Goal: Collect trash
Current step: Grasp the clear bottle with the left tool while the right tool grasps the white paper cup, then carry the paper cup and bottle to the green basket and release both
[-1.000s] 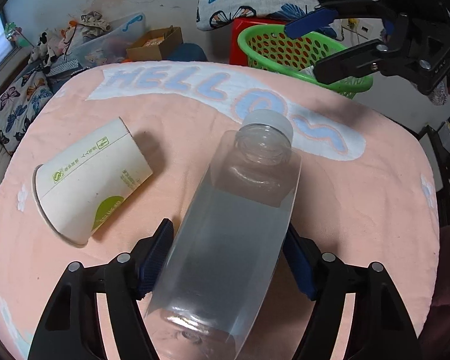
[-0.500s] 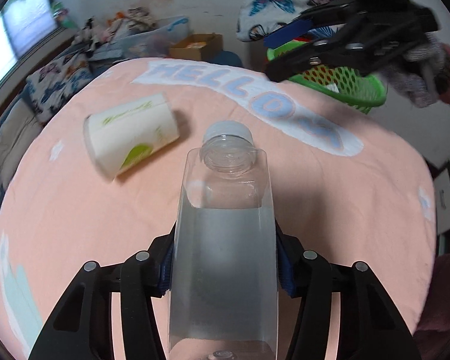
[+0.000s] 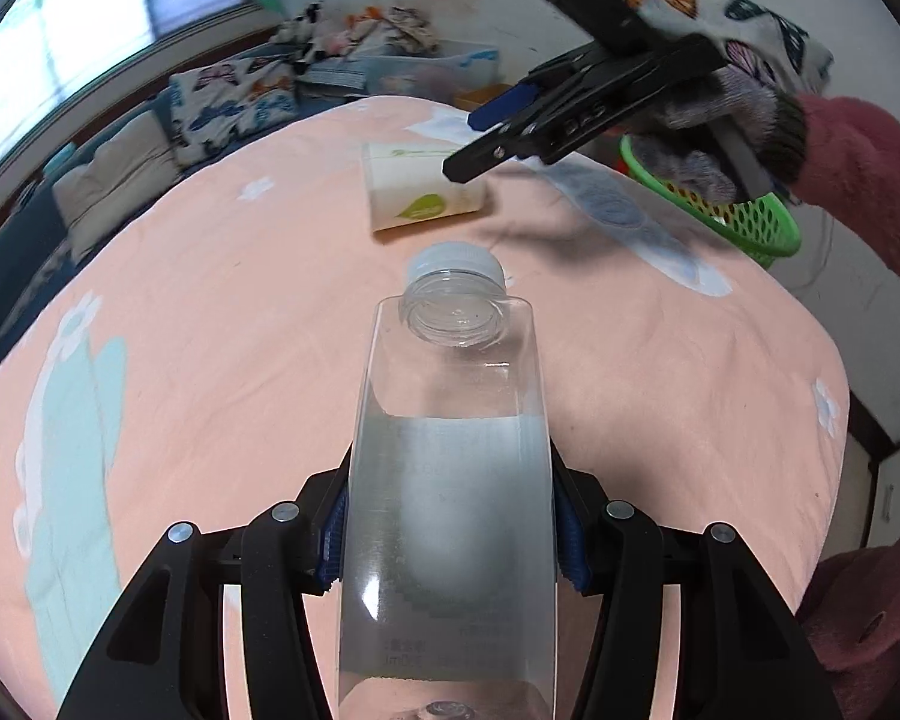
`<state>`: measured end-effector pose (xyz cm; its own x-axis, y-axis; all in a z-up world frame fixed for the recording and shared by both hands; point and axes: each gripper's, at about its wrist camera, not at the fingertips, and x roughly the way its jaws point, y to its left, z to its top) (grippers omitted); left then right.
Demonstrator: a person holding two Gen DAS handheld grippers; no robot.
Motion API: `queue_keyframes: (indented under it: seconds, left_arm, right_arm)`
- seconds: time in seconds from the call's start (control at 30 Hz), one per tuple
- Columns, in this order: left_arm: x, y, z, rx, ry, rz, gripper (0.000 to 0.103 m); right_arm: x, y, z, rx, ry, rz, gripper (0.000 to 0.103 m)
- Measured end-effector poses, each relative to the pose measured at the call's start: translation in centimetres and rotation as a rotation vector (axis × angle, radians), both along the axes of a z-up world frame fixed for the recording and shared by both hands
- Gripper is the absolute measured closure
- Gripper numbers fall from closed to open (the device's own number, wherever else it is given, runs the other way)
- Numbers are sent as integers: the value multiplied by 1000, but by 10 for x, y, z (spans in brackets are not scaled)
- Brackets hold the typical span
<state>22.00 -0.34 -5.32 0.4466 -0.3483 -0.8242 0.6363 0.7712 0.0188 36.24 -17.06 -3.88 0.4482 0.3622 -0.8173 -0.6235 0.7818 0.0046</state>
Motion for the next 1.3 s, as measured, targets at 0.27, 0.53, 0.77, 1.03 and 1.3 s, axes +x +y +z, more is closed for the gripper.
queue_keyframes:
  seconds: [0.27,0.53,0.77,1.03,1.3]
  left_arm:
    - [-6,23,-1,-32,12,69,51]
    - [-7,22,3,-51,-6,87,51]
    - [-7,17,10,-79,-24,92,51]
    - [-8,-1,22,-118,-44,83,51]
    - [-16,-38,29,-134,-55,37,51]
  right_arm:
    - [27,35,-29,-88,29,78,19]
    - [27,44,-41,-122,28,37,32]
    - [8,21,-27,-80,26,-72,36]
    - [-35,-18,-12,-51,12,-173,36]
    - [-76,-68,1,-16,-2,-297,36]
